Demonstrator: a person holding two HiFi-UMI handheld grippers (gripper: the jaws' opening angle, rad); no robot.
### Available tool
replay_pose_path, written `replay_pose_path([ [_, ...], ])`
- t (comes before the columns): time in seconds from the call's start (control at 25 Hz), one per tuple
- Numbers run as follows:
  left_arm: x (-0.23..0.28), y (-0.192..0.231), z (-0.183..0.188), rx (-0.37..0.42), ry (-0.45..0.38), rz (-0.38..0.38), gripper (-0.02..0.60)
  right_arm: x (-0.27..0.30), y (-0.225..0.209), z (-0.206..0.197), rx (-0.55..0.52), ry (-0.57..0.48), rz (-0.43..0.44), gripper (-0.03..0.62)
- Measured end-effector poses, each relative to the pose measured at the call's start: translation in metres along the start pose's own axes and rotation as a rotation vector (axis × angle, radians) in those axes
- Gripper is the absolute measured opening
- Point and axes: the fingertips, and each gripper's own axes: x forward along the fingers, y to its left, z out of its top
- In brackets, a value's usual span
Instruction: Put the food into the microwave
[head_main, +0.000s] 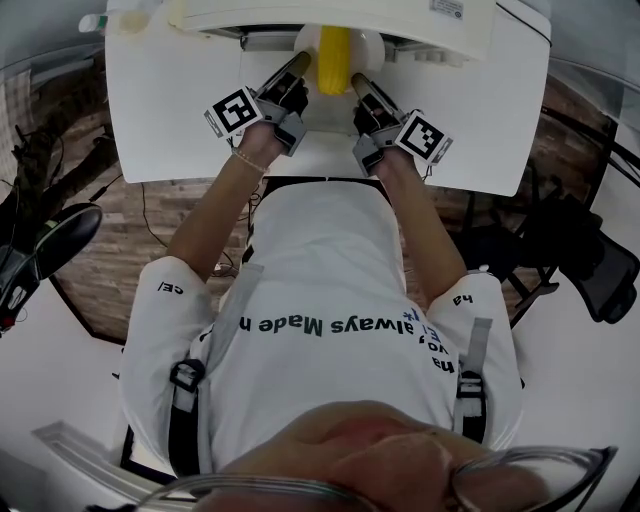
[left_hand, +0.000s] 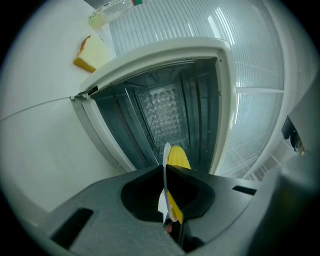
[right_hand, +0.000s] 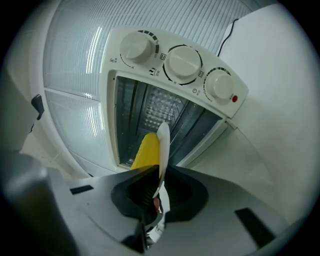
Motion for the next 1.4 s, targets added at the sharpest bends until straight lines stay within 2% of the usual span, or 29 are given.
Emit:
replay_pose_path([
  [0.68, 0.03, 0.031, 0.016, -0.033, 0.002, 0.044, 0.018, 0.028, -0.029, 0.019, 0.041, -0.008, -0.035, 0.031],
  [0.96, 0.037, 0.035, 0.02, -0.023, -0.002, 0.05, 0.018, 0.033, -0.033, 0.022, 0.055, -0.023, -0.037, 0.031],
  [1.4, 0.042, 0.033, 0.03, -0.001, -0.029, 0.051, 0.018, 0.04, -0.035, 0.025, 0.195, -0.075, -0.044, 0.021],
])
